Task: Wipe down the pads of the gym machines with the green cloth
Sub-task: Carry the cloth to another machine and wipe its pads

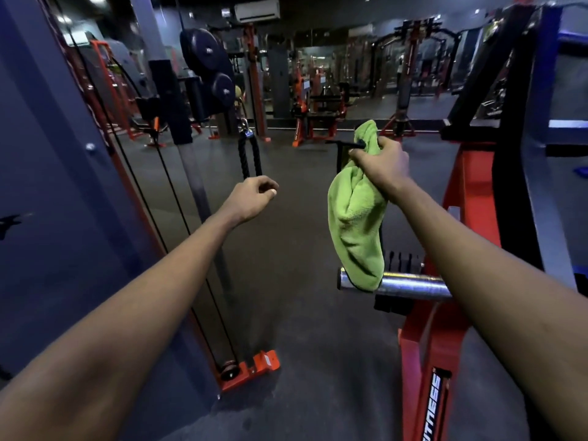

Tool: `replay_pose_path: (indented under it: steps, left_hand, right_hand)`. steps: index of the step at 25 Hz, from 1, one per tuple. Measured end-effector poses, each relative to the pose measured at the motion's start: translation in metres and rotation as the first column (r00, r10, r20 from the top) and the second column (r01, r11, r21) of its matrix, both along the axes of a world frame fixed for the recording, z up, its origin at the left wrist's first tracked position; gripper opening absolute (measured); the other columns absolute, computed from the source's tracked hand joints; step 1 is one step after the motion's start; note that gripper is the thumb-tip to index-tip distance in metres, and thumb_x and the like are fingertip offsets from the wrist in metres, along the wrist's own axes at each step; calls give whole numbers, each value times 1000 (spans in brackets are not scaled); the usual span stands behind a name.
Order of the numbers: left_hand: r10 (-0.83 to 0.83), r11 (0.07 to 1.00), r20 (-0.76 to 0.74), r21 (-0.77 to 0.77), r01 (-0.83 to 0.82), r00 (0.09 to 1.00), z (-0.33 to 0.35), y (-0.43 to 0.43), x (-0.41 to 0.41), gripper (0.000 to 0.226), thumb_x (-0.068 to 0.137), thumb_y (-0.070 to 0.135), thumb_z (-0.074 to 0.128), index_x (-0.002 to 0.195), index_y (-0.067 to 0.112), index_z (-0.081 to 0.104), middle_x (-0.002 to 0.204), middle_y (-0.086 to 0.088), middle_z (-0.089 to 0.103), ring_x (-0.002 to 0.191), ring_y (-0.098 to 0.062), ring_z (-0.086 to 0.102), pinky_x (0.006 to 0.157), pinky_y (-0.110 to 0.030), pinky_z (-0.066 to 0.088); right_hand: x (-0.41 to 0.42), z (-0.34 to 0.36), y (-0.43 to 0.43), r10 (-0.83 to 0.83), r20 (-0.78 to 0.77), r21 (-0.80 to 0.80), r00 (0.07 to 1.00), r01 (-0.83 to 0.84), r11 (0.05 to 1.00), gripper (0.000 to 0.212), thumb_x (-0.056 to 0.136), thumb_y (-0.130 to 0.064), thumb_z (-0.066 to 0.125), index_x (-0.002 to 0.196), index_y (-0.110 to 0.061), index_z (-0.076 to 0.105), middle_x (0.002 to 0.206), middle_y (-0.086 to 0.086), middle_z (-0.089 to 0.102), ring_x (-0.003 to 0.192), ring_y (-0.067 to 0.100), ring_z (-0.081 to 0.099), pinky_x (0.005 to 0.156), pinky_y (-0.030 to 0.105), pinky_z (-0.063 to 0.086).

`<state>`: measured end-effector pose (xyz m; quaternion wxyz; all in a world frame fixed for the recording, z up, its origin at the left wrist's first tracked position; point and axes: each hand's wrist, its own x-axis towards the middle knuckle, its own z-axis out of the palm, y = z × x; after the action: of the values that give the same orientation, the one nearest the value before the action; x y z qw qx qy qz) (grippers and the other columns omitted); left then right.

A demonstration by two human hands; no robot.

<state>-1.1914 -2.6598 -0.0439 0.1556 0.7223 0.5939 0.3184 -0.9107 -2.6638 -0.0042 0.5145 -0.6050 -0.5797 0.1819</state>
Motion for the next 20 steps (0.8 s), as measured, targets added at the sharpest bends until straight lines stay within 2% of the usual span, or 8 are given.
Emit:
replay_pose_path:
  steps: [3,6,9,12,16,20]
  left_hand:
    - [18,999,-2,42,-18,1000,2,62,-5,23,97,25,58,117,24,70,113,3,71,108,-14,64,91,-25,46]
    - [-17,999,-12,50,18,1000,8,122,0,24,97,26,58,117,23,70,114,4,71,110,-13,62,90,-24,43]
    - [-56,997,-22,50,57,998,13,181,10,24,97,26,58,118,23,70,114,5,70,108,-11,61,86,-22,40]
    - [-104,993,-34,51,106,994,12,237,18,24,97,27,58,117,23,70,115,4,71,110,-12,62,90,-23,42]
    - [-139,989,-36,54,141,990,9,313,19,25,97,26,57,119,22,70,117,3,69,111,-13,61,91,-23,41]
    - [-159,986,10,46,158,987,4,384,18,25,98,25,57,119,21,69,113,6,68,107,-9,59,88,-21,39]
  right_hand:
    - [0,4,50,-33,4,18,999,33,999,38,88,-37,73,120,-17,71,114,2,73,106,17,64,86,19,42]
    - [3,3,98,-65,27,3,998,65,998,42,89,-38,73,125,-17,70,118,2,72,111,20,64,95,24,45]
    - [0,-2,149,-96,-1,-23,995,96,995,43,89,-36,74,127,-16,68,116,1,71,105,16,64,90,20,44]
    - [-4,-11,196,-123,18,-29,992,124,992,45,87,-38,74,127,-19,68,115,3,73,110,20,66,92,23,46]
    - [-4,-17,259,-136,34,-61,990,138,989,41,90,-37,73,127,-21,67,100,-4,63,94,13,58,82,20,41]
    - [2,-24,321,-141,43,-67,989,144,987,34,91,-33,74,122,-20,69,96,-3,66,89,13,61,81,23,46]
